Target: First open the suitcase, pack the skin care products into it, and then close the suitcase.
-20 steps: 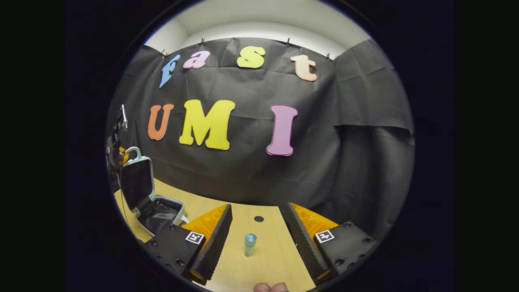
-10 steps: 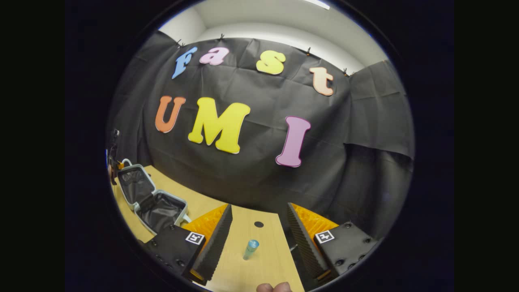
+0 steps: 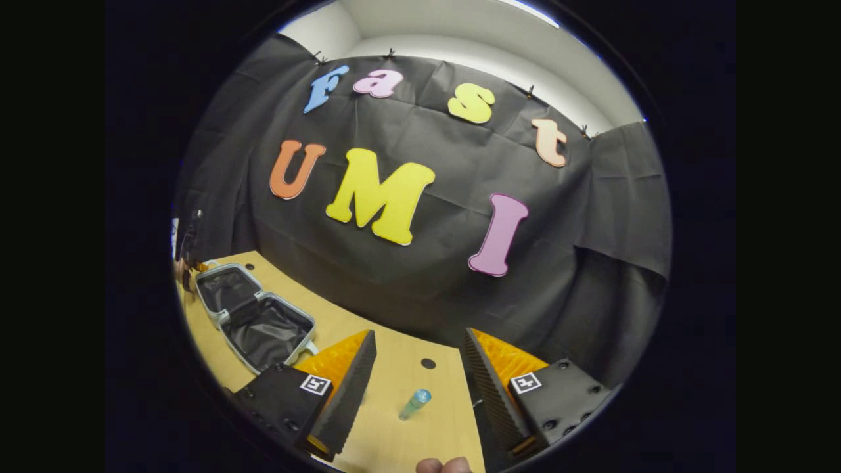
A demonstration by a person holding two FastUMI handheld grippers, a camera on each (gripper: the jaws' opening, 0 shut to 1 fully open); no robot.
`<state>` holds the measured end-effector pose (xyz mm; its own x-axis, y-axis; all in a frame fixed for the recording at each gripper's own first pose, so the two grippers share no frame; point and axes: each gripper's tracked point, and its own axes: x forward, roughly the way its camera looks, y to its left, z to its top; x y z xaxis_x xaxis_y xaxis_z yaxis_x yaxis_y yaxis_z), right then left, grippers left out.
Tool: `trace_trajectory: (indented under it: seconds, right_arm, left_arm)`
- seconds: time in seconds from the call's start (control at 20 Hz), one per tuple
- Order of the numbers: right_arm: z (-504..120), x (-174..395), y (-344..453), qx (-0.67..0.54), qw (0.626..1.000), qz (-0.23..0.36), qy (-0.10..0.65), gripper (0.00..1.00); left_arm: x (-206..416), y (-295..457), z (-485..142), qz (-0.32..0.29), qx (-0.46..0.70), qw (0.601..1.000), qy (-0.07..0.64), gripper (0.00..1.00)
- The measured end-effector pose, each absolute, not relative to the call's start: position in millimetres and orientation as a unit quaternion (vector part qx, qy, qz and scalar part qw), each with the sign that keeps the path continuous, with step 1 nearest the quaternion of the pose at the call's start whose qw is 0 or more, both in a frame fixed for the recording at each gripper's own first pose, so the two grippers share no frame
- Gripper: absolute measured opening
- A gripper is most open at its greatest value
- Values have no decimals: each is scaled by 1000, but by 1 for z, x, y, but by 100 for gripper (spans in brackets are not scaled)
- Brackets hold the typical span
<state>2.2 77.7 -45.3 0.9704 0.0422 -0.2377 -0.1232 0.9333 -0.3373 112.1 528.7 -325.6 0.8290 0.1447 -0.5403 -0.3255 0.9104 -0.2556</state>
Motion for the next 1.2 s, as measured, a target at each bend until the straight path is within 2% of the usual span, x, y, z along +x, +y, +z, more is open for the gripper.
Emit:
trace_trajectory:
  seconds: [0.1,0.15,0.25,0.3,0.45,0.5,0.55,0.75,0.95,1.2]
  right_arm:
    - [-54,3,73,-171,977,40,120,80]
    - [-57,2,70,-168,977,41,123,80]
    - [-62,-1,60,-161,978,37,125,80]
    - [-65,-1,55,-154,979,37,127,80]
    - [-72,2,38,-127,983,32,129,80]
    - [-75,4,31,-115,984,33,131,80]
    - [-79,4,23,-101,985,34,132,80]
    - [-91,11,-22,-56,990,8,132,80]
    - [-115,11,-63,-28,989,-7,142,80]
    - [-138,8,-87,-13,988,3,151,80]
  left_arm:
    - [106,530,-314,125,-163,943,262,40]
    - [105,529,-304,123,-155,946,256,39]
    - [105,523,-283,124,-138,953,241,86]
    - [103,517,-270,126,-124,956,236,89]
    - [102,479,-196,131,-84,972,175,90]
    - [103,457,-169,129,-77,977,154,97]
    - [103,433,-144,128,-68,980,135,99]
    - [97,324,-70,104,-43,991,77,97]
    - [84,214,-49,77,-45,994,61,98]
    - [74,74,-68,-4,-38,995,89,100]
